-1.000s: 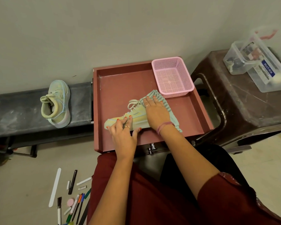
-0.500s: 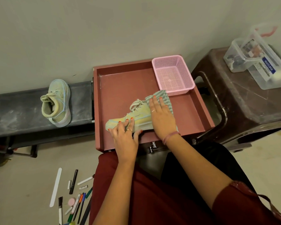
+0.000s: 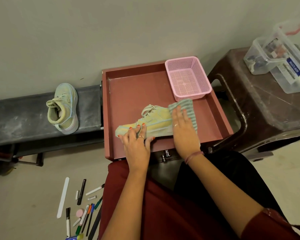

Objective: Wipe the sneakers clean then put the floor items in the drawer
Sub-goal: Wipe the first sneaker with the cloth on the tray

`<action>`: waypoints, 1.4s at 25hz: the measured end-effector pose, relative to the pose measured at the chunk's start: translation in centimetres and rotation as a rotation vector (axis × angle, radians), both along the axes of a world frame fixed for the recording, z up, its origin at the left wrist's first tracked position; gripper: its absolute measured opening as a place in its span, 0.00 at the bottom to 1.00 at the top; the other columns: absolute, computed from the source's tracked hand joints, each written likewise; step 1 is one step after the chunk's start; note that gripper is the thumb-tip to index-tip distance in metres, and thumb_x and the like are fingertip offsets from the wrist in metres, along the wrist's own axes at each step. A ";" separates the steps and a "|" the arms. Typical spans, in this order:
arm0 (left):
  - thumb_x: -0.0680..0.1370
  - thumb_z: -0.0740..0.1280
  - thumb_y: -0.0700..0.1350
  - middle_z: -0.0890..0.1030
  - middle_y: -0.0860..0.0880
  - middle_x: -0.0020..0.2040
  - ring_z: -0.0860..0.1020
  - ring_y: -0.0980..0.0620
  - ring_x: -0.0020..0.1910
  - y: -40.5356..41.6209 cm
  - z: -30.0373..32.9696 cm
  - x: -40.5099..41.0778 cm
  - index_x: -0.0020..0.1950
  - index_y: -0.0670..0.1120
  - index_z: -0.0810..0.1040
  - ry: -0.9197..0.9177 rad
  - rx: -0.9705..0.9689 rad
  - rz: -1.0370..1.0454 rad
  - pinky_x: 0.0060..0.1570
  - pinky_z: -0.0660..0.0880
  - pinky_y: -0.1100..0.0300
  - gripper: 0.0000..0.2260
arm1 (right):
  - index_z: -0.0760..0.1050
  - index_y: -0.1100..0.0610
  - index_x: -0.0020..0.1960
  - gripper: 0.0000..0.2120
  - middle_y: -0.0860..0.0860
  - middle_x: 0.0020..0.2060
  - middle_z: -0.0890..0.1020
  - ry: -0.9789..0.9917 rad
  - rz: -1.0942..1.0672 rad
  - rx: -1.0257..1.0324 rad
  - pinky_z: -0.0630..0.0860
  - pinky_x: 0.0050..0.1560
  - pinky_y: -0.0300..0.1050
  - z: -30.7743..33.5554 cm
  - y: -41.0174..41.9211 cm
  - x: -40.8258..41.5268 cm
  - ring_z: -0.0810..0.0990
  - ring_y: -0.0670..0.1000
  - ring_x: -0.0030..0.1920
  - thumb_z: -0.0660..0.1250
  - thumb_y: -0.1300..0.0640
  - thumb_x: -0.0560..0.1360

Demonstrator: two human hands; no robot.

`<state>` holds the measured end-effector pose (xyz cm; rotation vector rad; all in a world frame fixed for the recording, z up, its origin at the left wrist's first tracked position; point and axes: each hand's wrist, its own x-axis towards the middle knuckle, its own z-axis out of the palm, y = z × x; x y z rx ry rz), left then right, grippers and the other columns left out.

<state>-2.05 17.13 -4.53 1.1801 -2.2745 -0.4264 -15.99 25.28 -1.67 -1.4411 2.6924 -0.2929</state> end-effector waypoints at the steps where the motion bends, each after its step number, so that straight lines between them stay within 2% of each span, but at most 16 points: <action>1: 0.70 0.75 0.49 0.79 0.45 0.54 0.64 0.49 0.54 -0.1 0.0 -0.1 0.63 0.45 0.80 0.003 0.003 0.001 0.53 0.76 0.40 0.23 | 0.45 0.63 0.77 0.31 0.60 0.76 0.50 -0.087 -0.086 -0.016 0.56 0.75 0.52 0.6 -0.8 -0.9 0.50 0.58 0.76 0.48 0.70 0.75; 2: 0.70 0.76 0.49 0.79 0.45 0.54 0.64 0.49 0.54 -0.1 0.0 -0.2 0.63 0.45 0.80 0.002 0.013 0.004 0.53 0.75 0.38 0.23 | 0.44 0.62 0.77 0.33 0.59 0.77 0.48 -0.145 -0.123 -0.020 0.52 0.76 0.50 1.0 -1.5 -1.0 0.47 0.57 0.77 0.51 0.71 0.75; 4: 0.70 0.76 0.47 0.78 0.45 0.54 0.64 0.48 0.55 -0.3 0.0 -0.4 0.63 0.46 0.80 -0.002 0.034 0.016 0.54 0.74 0.35 0.22 | 0.47 0.63 0.77 0.33 0.59 0.76 0.50 -0.122 -0.019 -0.049 0.55 0.75 0.51 1.0 -2.7 0.9 0.49 0.58 0.77 0.53 0.71 0.74; 8: 0.70 0.75 0.41 0.79 0.44 0.55 0.66 0.46 0.56 -0.2 -0.1 -0.2 0.61 0.44 0.80 0.023 0.026 0.008 0.56 0.72 0.33 0.19 | 0.65 0.65 0.71 0.29 0.60 0.70 0.67 0.012 0.399 -0.081 0.69 0.67 0.52 -0.6 -1.5 4.9 0.67 0.59 0.71 0.47 0.64 0.71; 11: 0.71 0.75 0.47 0.78 0.45 0.55 0.67 0.46 0.57 -0.4 0.2 -0.5 0.63 0.45 0.79 -0.020 0.036 0.001 0.60 0.69 0.32 0.22 | 0.62 0.64 0.73 0.29 0.59 0.72 0.65 0.088 0.253 -0.115 0.71 0.66 0.53 -0.3 -0.7 1.5 0.66 0.58 0.71 0.49 0.67 0.72; 14: 0.71 0.74 0.51 0.78 0.46 0.55 0.66 0.47 0.57 -0.7 0.4 -0.8 0.65 0.46 0.78 -0.025 0.067 0.000 0.58 0.70 0.33 0.23 | 0.48 0.62 0.77 0.35 0.59 0.76 0.51 -0.114 -0.071 -0.085 0.62 0.72 0.54 0.1 -0.8 0.2 0.51 0.58 0.76 0.52 0.73 0.71; 16: 0.71 0.74 0.50 0.78 0.46 0.56 0.68 0.46 0.57 -0.7 0.5 -0.9 0.65 0.46 0.78 -0.037 0.069 0.005 0.59 0.69 0.33 0.23 | 0.50 0.64 0.76 0.33 0.60 0.76 0.53 -0.101 0.011 -0.099 0.63 0.72 0.55 -0.2 -1.0 2.2 0.53 0.59 0.76 0.48 0.71 0.71; 19: 0.71 0.75 0.46 0.78 0.45 0.56 0.71 0.42 0.57 -0.5 0.6 -0.7 0.64 0.46 0.78 -0.038 0.048 0.009 0.62 0.66 0.30 0.22 | 0.58 0.65 0.73 0.30 0.61 0.72 0.64 -0.004 0.330 -0.071 0.69 0.67 0.53 -1.1 0.0 4.0 0.64 0.59 0.72 0.44 0.66 0.72; 22: 0.72 0.74 0.50 0.78 0.46 0.56 0.68 0.47 0.58 -0.7 0.7 -0.7 0.65 0.45 0.78 -0.024 0.066 -0.003 0.62 0.67 0.33 0.23 | 0.59 0.63 0.74 0.30 0.59 0.74 0.61 -0.052 0.186 -0.104 0.66 0.70 0.51 -0.7 -0.3 2.5 0.61 0.57 0.74 0.44 0.67 0.72; 24: 0.72 0.74 0.51 0.78 0.45 0.58 0.69 0.46 0.61 -0.7 1.0 -0.7 0.68 0.45 0.75 0.007 0.119 0.012 0.68 0.64 0.40 0.26 | 0.54 0.62 0.76 0.31 0.57 0.76 0.56 -0.139 0.053 -0.129 0.58 0.74 0.53 -0.4 -1.1 2.6 0.53 0.56 0.76 0.49 0.72 0.73; 25: 0.72 0.74 0.51 0.77 0.45 0.60 0.69 0.45 0.63 -0.7 1.3 -0.6 0.69 0.45 0.73 0.041 0.165 0.021 0.72 0.60 0.50 0.27 | 0.52 0.61 0.76 0.32 0.56 0.76 0.52 -0.176 0.046 -0.127 0.54 0.75 0.53 -0.2 -1.3 3.2 0.47 0.54 0.76 0.51 0.73 0.73; 27: 0.71 0.76 0.50 0.73 0.46 0.66 0.68 0.48 0.66 -0.8 2.0 -0.2 0.71 0.44 0.69 0.165 0.258 0.041 0.68 0.53 0.72 0.32 | 0.48 0.59 0.77 0.34 0.54 0.77 0.47 -0.223 0.107 -0.113 0.47 0.76 0.51 0.2 -1.2 4.1 0.39 0.50 0.74 0.53 0.73 0.73; 29: 0.68 0.78 0.48 0.64 0.45 0.71 0.65 0.55 0.66 -1.2 2.5 0.3 0.74 0.40 0.64 0.348 0.355 0.095 0.64 0.54 0.79 0.39 | 0.48 0.59 0.77 0.36 0.53 0.77 0.47 -0.228 0.159 -0.113 0.46 0.76 0.50 0.3 -0.7 4.2 0.39 0.49 0.74 0.53 0.74 0.72; 32: 0.65 0.79 0.53 0.52 0.46 0.76 0.56 0.56 0.72 -2.4 2.2 0.9 0.76 0.38 0.60 0.415 0.442 0.242 0.72 0.57 0.65 0.48 | 0.51 0.59 0.77 0.38 0.53 0.77 0.50 -0.236 0.131 -0.134 0.52 0.76 0.52 0.0 -0.6 4.0 0.46 0.52 0.77 0.54 0.76 0.70; 34: 0.65 0.77 0.57 0.54 0.47 0.78 0.52 0.51 0.76 -2.3 2.0 1.1 0.77 0.41 0.58 0.313 0.511 0.286 0.75 0.54 0.54 0.48 | 0.50 0.58 0.77 0.38 0.52 0.77 0.50 -0.271 0.135 -0.123 0.52 0.76 0.52 0.1 -1.0 4.1 0.46 0.51 0.77 0.54 0.76 0.70; 35: 0.66 0.77 0.58 0.56 0.47 0.78 0.53 0.50 0.76 -2.3 2.0 1.2 0.78 0.43 0.58 0.309 0.563 0.286 0.75 0.55 0.53 0.48 | 0.50 0.58 0.77 0.38 0.51 0.77 0.50 -0.293 0.151 -0.113 0.51 0.76 0.51 0.3 -1.3 4.3 0.45 0.51 0.77 0.53 0.76 0.71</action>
